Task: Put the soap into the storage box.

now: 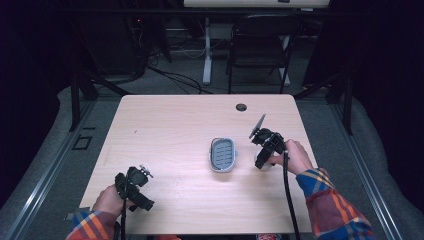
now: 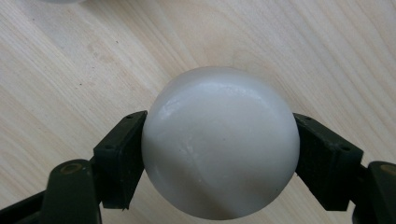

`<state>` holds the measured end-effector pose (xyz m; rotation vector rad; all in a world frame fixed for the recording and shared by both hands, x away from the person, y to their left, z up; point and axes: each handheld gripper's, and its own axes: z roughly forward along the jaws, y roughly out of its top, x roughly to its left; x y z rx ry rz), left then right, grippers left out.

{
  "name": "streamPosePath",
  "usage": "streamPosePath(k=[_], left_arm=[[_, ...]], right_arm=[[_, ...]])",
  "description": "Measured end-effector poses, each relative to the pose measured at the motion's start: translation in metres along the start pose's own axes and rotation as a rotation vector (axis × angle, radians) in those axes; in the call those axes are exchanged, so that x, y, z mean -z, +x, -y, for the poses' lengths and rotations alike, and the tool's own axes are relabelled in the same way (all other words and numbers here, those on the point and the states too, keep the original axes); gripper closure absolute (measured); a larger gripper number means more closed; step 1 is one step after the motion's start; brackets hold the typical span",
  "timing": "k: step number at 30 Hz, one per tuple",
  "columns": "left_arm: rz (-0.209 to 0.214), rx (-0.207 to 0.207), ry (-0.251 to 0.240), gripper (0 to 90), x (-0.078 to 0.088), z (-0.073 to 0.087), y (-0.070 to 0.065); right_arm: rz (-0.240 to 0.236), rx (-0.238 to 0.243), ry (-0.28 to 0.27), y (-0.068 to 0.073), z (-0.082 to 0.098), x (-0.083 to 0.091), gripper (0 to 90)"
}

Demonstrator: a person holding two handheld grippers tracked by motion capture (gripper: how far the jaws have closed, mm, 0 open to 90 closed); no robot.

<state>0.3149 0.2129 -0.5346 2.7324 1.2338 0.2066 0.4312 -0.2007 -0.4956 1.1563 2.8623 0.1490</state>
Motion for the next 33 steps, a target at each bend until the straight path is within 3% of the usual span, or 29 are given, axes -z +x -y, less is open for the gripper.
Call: streamPosePath(k=[13, 33], left_arm=[[-0.001, -0.001, -0.002, 0.3, 0.000, 0.000, 0.000], [0.000, -0.002, -0.001, 0.3, 0.000, 0.000, 0.000]], right_arm=[[-0.001, 0.016, 0.006, 0.003, -0.012, 0.005, 24.1], [0.028, 0.050, -0.006, 0.005, -0.031, 0.032, 24.1]])
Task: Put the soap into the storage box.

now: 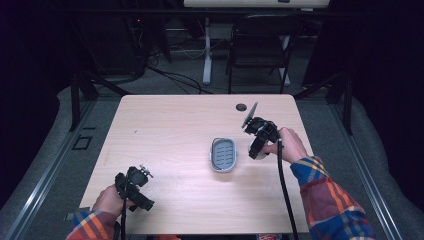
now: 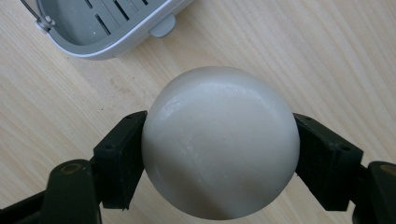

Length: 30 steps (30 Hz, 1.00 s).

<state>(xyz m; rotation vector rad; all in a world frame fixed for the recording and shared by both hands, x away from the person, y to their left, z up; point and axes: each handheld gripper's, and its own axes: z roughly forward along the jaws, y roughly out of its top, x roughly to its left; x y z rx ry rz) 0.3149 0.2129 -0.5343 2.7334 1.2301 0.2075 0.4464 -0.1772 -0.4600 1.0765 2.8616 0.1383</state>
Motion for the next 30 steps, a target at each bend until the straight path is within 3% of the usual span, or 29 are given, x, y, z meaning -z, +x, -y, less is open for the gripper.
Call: streamPosePath(k=[16, 30], left_arm=[[0.003, 0.003, 0.000, 0.3, 0.000, 0.000, 0.000], [0.002, 0.003, -0.001, 0.3, 0.000, 0.001, 0.000]], right_arm=[[0.005, 0.016, -0.013, 0.003, -0.016, 0.014, 24.1], [0.012, 0.063, -0.009, 0.014, -0.040, 0.019, 24.1]])
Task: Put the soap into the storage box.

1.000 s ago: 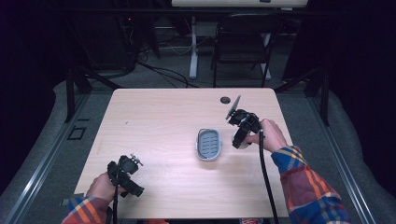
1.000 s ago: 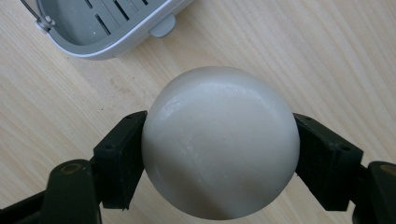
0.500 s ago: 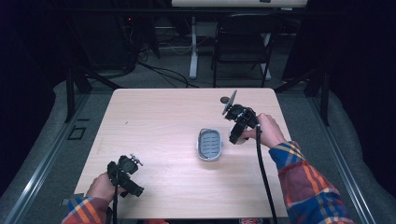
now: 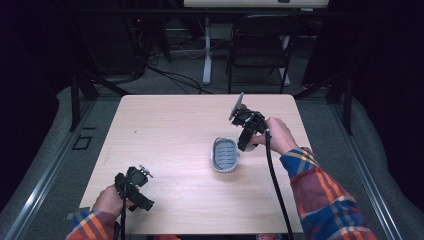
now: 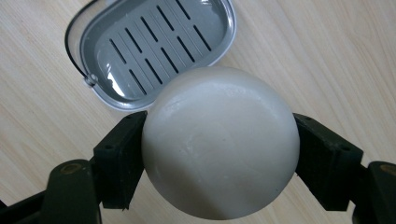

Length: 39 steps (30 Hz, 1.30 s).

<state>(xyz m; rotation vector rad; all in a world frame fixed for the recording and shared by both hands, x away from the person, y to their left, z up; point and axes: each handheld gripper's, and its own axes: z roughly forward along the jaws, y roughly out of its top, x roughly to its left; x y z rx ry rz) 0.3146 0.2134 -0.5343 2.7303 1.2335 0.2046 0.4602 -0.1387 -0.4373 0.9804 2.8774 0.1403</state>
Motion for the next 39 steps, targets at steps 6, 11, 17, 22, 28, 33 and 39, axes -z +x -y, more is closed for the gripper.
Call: streamPosePath(k=[6, 11, 17, 22, 28, 33, 39], left_arm=[[0.001, 0.000, 0.000, 0.3, 0.000, 0.000, 0.000], [0.001, -0.001, 0.000, 0.3, 0.000, 0.000, 0.000], [0.004, -0.001, -0.001, 0.3, 0.000, 0.000, 0.001], [0.001, -0.001, 0.000, 0.3, 0.000, 0.000, 0.000], [0.002, -0.001, 0.000, 0.3, 0.000, 0.000, 0.000], [0.006, -0.002, -0.004, 0.3, 0.000, 0.000, 0.001], [0.006, -0.002, -0.004, 0.3, 0.000, 0.001, 0.001]], right_arm=[[-0.009, 0.017, 0.009, 0.006, -0.011, -0.005, 24.1], [-0.017, 0.037, 0.012, 0.012, -0.020, -0.011, 24.1], [-0.025, 0.053, 0.022, 0.021, -0.032, -0.019, 24.1], [-0.034, 0.070, 0.029, 0.024, -0.040, -0.026, 24.1], [-0.047, 0.091, 0.039, 0.032, -0.050, -0.036, 24.1], [-0.061, 0.091, 0.045, 0.034, -0.055, -0.043, 24.1], [-0.070, 0.081, 0.050, 0.033, -0.056, -0.051, 24.1]])
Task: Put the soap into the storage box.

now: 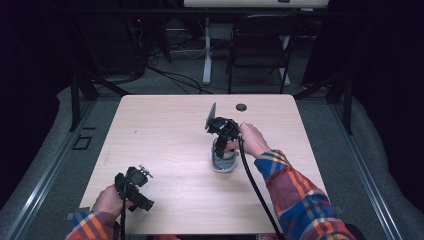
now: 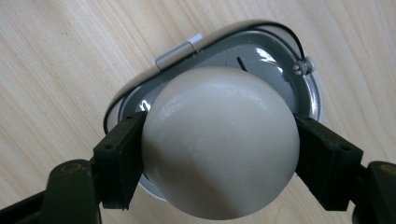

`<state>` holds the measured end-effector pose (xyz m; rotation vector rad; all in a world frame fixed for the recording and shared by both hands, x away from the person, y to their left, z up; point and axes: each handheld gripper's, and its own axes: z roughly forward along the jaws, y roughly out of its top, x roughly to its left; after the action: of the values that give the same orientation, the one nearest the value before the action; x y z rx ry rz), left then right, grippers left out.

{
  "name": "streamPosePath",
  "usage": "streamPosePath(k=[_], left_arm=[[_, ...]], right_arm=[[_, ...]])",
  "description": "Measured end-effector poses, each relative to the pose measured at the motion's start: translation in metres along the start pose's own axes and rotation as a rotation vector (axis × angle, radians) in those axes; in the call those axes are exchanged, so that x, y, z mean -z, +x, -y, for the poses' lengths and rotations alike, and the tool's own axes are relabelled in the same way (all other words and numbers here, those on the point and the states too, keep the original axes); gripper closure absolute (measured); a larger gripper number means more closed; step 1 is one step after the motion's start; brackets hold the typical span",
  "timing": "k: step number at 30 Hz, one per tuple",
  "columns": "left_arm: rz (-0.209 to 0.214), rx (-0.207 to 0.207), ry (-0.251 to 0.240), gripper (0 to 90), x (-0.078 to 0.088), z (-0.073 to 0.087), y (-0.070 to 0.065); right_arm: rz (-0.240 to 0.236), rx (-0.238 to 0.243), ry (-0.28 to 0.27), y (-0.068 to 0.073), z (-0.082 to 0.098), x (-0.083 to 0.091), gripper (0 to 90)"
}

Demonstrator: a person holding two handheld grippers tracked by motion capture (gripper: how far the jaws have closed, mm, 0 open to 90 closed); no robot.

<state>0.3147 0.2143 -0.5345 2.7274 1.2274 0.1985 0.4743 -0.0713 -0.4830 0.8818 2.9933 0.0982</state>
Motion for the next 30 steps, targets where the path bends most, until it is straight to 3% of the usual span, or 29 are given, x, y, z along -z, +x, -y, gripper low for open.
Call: streamPosePath(k=[21, 30], left_arm=[[-0.001, 0.001, 0.003, 0.3, 0.000, 0.000, 0.000], [-0.004, 0.001, 0.005, 0.3, 0.000, 0.000, -0.001]], right_arm=[[0.001, 0.002, -0.001, -0.002, 0.004, -0.024, 23.9], [-0.004, -0.003, -0.015, -0.005, 0.008, -0.022, 22.2]])
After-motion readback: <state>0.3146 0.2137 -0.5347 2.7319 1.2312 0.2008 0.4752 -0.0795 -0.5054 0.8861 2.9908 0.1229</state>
